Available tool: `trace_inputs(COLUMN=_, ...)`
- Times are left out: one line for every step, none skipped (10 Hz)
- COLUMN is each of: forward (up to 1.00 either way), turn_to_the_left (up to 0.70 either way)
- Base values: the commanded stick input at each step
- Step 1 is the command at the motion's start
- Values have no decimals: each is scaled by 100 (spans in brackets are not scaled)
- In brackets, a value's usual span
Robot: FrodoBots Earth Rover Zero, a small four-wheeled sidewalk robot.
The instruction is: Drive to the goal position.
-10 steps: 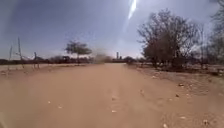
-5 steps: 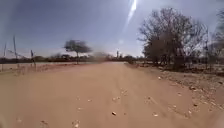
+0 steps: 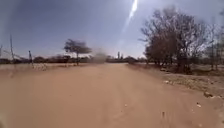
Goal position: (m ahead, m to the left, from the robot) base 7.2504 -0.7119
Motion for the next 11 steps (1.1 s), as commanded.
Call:
trace_inputs(forward=100, turn_to_the_left=0)
trace_inputs(forward=100, turn_to_the_left=0)
trace_inputs(forward=100, turn_to_the_left=0)
trace_inputs(forward=100, turn_to_the_left=0)
trace_inputs(forward=100, turn_to_the_left=0)
trace_inputs(forward=100, turn_to_the_left=0)
trace_inputs(forward=100, turn_to_the_left=0)
trace_inputs(forward=100, turn_to_the_left=0)
trace_inputs(forward=100, turn_to_the_left=0)
trace_inputs(forward=100, turn_to_the_left=0)
trace_inputs(forward=100, turn_to_the_left=0)
